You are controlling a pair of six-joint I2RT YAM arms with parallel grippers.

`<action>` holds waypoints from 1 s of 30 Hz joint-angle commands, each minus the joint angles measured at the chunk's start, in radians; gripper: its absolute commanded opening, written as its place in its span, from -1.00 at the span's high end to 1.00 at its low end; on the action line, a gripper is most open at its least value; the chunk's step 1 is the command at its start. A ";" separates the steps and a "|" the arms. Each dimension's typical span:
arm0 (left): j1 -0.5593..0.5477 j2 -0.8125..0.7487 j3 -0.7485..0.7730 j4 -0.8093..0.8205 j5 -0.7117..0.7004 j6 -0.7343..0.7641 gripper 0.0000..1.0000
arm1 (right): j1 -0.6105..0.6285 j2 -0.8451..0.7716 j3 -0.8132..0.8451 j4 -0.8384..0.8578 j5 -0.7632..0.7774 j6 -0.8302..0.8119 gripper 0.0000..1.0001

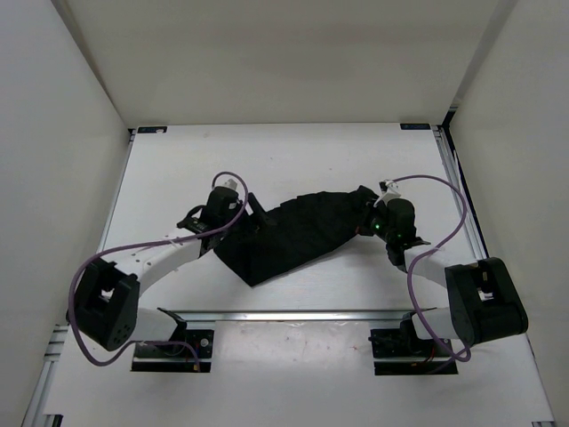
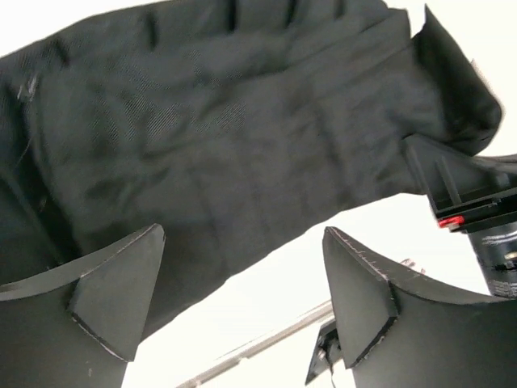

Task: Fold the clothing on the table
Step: Fold the skirt

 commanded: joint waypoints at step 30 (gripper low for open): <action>0.221 -0.062 -0.279 0.048 0.189 0.014 -0.59 | -0.008 -0.062 0.135 0.022 -0.349 -0.208 1.00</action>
